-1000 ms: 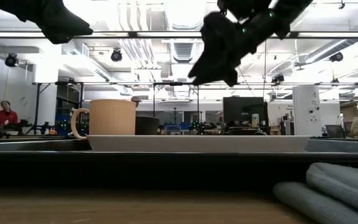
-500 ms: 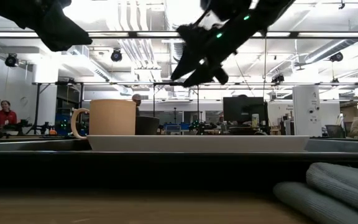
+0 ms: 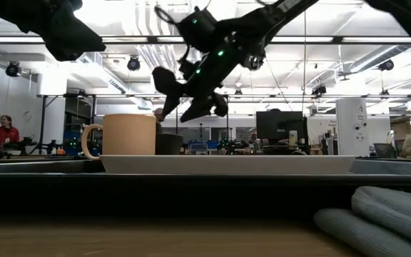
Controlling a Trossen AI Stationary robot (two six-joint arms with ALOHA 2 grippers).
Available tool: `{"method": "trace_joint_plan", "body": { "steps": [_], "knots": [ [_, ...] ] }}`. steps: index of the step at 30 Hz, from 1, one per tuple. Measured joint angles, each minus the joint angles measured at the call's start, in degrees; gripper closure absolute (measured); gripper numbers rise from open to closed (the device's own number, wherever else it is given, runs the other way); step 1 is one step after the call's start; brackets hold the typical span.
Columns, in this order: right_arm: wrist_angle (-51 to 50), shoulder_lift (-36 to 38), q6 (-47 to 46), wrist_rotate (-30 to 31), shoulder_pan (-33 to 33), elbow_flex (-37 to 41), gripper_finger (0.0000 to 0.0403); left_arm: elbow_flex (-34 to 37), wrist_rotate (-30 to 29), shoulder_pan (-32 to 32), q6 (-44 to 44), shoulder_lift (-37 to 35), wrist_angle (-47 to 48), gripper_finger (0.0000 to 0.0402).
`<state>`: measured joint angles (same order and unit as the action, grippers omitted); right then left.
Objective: Set up tray
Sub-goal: Put the black bowl on the white plate
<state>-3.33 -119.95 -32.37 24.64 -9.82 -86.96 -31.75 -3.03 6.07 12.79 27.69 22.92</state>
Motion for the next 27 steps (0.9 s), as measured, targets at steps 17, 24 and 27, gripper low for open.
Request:
{"method": "trace_joint_plan", "body": {
  "steps": [17,24,27],
  "knots": [
    [-7.0,-2.7,-0.7,2.4,-2.6,-3.8,0.0128,0.0,1.1,0.0,0.1,0.0,0.1,0.0340],
    [-6.7,-4.9,-1.7,-0.1,-2.6,-3.6,0.0130,0.0,1.3,0.0,0.8,0.0,0.0,0.0340],
    [-6.8,-5.6,-1.8,-0.3,-2.6,-3.6,0.0136,0.0,1.4,0.0,1.3,0.0,0.0,0.0340]
  ]
}}
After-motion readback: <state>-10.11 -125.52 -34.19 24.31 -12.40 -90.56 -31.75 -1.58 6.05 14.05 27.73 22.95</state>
